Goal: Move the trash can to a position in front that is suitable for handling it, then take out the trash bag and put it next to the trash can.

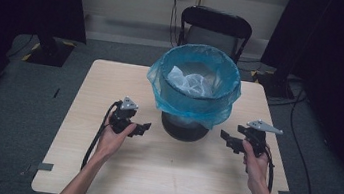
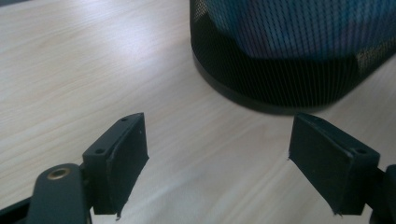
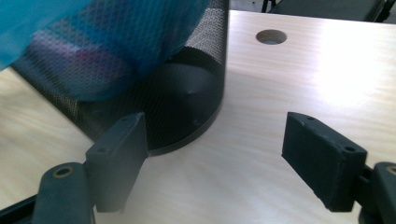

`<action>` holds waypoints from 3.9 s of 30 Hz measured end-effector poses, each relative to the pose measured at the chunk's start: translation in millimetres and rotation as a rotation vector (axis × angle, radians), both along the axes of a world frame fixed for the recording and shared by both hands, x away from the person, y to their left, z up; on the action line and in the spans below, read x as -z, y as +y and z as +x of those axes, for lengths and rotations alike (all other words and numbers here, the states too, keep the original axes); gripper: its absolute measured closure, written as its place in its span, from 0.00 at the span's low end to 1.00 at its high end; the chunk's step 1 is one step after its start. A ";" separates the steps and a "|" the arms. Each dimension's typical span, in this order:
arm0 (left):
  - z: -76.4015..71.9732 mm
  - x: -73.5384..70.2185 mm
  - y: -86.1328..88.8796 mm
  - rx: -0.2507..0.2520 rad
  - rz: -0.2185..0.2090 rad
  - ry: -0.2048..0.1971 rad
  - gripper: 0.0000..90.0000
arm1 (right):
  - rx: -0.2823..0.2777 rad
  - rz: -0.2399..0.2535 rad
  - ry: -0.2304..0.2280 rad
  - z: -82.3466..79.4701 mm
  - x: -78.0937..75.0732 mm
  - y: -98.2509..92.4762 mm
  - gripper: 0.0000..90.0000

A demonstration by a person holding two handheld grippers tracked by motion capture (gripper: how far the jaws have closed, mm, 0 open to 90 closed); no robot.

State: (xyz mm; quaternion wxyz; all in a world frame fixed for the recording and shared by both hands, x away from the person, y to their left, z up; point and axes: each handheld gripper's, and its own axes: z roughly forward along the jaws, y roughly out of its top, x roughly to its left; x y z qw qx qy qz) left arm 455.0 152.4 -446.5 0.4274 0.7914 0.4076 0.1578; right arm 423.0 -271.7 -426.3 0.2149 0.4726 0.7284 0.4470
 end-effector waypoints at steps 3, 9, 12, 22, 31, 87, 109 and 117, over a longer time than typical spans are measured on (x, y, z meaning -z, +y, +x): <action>13.8 -4.4 -0.4 -0.013 -0.034 0.001 0.21 | 0.019 0.009 -0.016 12.4 -8.1 -4.7 0.25; 36.3 -12.2 -2.0 -0.051 -0.044 -0.034 0.23 | 0.070 -0.008 -0.034 37.6 -23.4 -12.1 0.27; 53.0 -17.8 -6.3 -0.063 -0.010 -0.051 0.23 | 0.088 -0.004 -0.025 48.6 -26.8 -14.3 0.27; 93.7 -33.4 -17.6 -0.120 -0.159 -0.023 0.27 | 0.207 0.077 -0.026 86.1 -39.7 -7.2 0.26; 93.5 -43.9 -31.1 -0.104 -0.102 -0.042 0.42 | 0.166 0.089 -0.075 90.7 -41.5 8.3 0.45; -75.1 -36.1 40.3 0.082 -0.156 -0.048 0.45 | -0.170 0.155 -0.067 -30.7 -38.3 39.4 0.53; -81.4 -29.4 56.0 0.095 -0.199 -0.019 0.31 | -0.203 0.140 -0.043 -48.6 -40.5 38.8 0.29; -84.9 -43.7 65.2 0.090 -0.238 -0.051 0.22 | -0.215 0.139 -0.069 -51.8 -51.1 34.6 0.28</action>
